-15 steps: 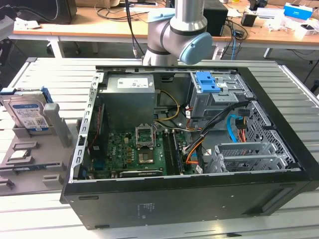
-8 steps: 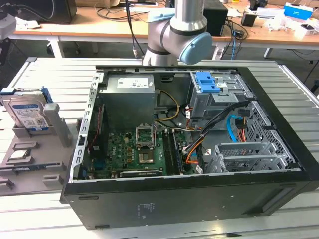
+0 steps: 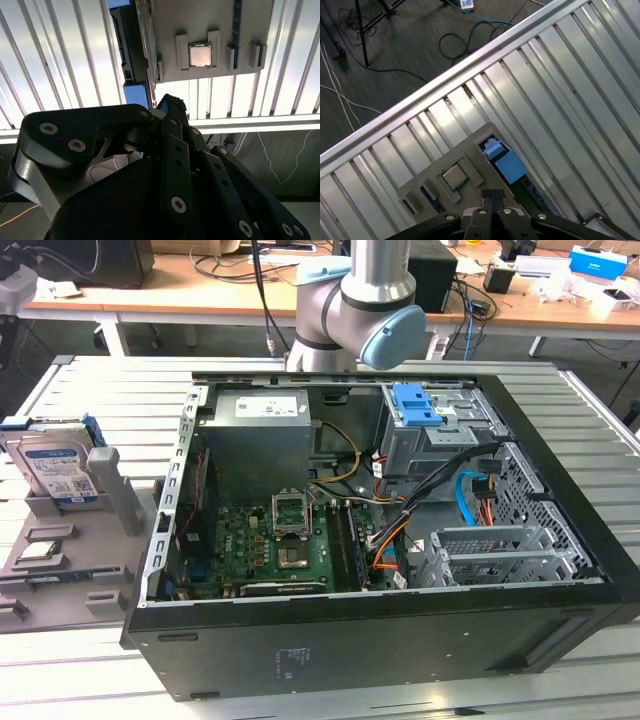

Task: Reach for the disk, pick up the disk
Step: 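Pick up the disk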

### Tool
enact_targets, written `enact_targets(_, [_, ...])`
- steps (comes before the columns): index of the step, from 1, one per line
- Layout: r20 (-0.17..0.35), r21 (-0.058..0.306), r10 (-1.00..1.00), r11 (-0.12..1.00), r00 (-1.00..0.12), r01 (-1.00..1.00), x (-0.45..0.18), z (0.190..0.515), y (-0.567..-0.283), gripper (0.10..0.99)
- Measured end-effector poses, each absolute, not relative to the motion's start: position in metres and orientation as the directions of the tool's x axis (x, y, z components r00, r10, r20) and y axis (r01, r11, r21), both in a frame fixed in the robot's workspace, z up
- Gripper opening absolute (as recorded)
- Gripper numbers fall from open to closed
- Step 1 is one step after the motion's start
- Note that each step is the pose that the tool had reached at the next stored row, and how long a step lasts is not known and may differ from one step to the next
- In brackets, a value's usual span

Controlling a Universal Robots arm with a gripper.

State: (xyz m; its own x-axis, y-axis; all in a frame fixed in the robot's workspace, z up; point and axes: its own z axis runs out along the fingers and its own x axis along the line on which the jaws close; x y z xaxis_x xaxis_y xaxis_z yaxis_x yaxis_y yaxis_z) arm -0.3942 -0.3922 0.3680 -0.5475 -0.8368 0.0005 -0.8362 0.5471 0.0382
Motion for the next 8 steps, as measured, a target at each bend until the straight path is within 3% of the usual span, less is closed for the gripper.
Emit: enact_targets(8, [0.0,0.038,-0.902,0.431,-0.431,-0.902,-0.3942,0.368,-0.3922,0.106])
